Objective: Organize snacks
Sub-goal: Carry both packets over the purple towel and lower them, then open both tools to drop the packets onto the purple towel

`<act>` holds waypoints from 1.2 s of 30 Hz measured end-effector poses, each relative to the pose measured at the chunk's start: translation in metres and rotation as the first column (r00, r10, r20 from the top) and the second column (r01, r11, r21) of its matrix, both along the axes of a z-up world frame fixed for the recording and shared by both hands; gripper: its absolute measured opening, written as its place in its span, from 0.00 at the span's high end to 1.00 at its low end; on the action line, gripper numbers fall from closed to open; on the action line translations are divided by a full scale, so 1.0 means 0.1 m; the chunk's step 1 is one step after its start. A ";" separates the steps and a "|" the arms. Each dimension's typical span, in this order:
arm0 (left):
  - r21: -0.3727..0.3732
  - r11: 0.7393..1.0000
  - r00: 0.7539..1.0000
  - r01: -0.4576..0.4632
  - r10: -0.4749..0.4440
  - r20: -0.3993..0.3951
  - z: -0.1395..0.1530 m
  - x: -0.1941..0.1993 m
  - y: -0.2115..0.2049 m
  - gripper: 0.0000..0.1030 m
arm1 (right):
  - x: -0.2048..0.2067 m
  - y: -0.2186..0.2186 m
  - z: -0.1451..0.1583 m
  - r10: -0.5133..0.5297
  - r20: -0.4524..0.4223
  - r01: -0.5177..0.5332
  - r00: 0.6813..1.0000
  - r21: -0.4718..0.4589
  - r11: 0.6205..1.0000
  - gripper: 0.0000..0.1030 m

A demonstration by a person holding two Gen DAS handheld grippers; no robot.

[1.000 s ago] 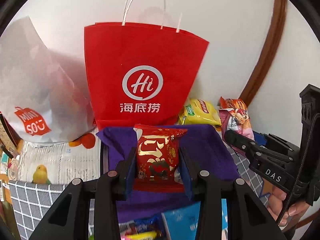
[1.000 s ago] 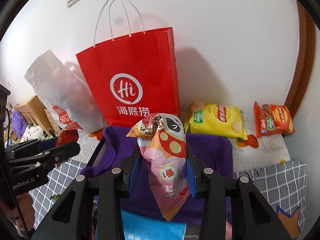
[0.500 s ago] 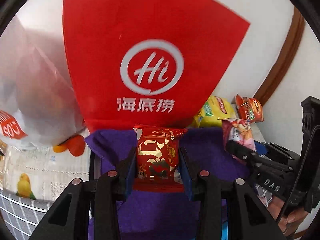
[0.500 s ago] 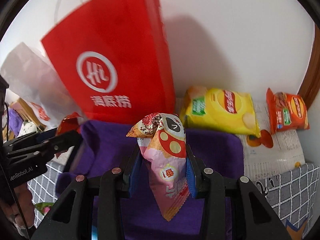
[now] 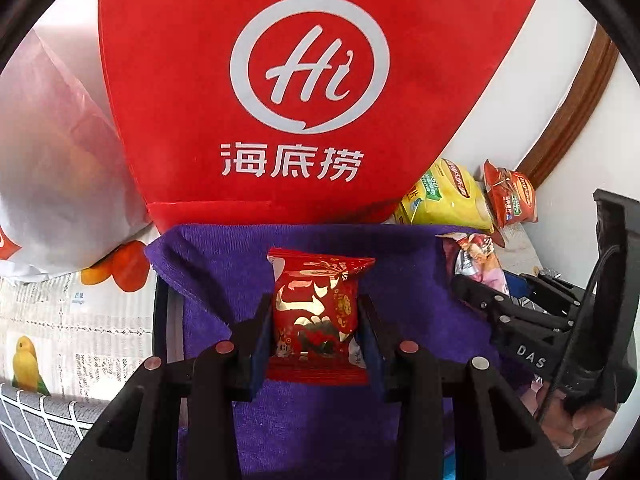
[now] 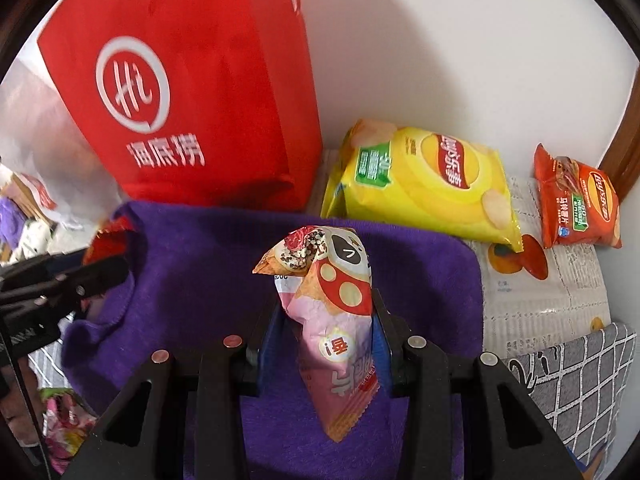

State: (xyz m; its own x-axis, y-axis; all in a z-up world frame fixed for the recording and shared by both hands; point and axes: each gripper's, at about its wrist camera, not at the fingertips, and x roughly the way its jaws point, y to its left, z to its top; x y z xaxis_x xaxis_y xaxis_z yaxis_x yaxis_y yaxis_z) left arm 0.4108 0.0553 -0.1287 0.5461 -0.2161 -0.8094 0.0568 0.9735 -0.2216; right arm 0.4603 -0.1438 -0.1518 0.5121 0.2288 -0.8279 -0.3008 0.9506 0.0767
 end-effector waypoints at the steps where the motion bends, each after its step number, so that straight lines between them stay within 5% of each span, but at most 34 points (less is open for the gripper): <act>1: -0.002 1.000 1.000 -0.001 0.001 -0.006 -0.01 0.01 0.00 0.63 | 0.01 0.01 -0.02 0.002 -0.005 -0.002 1.000 -0.004 1.000 0.61; 27: -0.018 1.000 0.998 0.004 -0.006 -0.064 -0.11 0.10 -0.01 0.63 | 0.09 0.02 -0.13 -0.013 -0.039 0.011 0.999 -0.043 0.999 0.60; 32: -0.039 0.999 0.997 0.011 -0.014 -0.080 -0.16 0.11 -0.01 0.63 | 0.05 0.01 -0.02 0.001 -0.016 -0.001 1.000 -0.015 1.000 0.37; 36: -0.047 0.999 0.997 0.020 -0.024 -0.079 -0.16 0.11 -0.05 0.63 | -0.01 0.01 0.12 0.008 0.029 -0.008 1.000 0.007 1.000 0.30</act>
